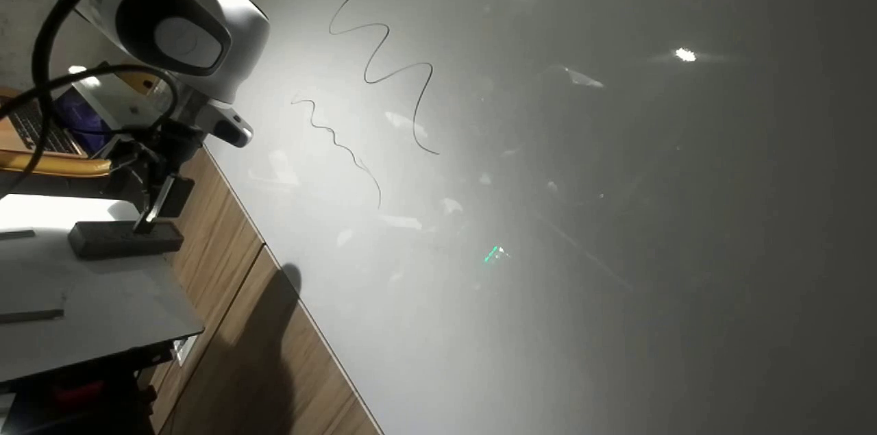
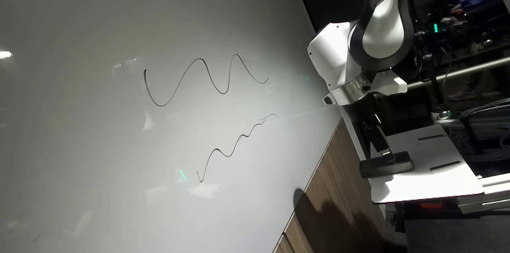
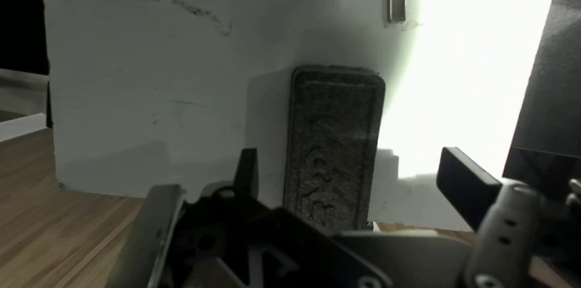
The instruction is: Use the eraser to wipe the whiteboard.
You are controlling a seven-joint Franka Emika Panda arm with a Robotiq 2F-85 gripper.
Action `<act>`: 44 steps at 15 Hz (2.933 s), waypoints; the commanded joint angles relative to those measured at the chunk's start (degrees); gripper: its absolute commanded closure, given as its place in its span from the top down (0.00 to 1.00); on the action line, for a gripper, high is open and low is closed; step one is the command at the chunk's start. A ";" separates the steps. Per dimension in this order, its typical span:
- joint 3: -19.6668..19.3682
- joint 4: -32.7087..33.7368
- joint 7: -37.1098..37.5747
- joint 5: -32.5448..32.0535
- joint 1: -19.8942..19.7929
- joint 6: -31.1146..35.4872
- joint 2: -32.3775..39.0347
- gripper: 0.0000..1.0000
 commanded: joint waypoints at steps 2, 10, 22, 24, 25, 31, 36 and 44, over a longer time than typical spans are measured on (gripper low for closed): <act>-0.06 0.05 -0.03 -2.33 -0.24 3.18 3.14 1.00; -0.59 0.21 1.00 -6.48 -0.37 5.03 5.71 1.00; -0.26 1.82 0.84 -6.33 0.24 3.03 5.15 0.30; 0.33 1.80 1.04 -6.24 0.77 1.67 1.45 0.30; 0.62 2.06 1.60 -6.85 1.06 1.07 -0.43 0.30; 6.59 9.08 7.71 -16.97 1.40 -5.03 -14.68 0.30; 14.92 21.96 12.93 -25.99 -0.36 -5.27 -15.22 0.30; 19.87 41.07 22.64 -42.64 -1.34 -5.18 -4.68 0.30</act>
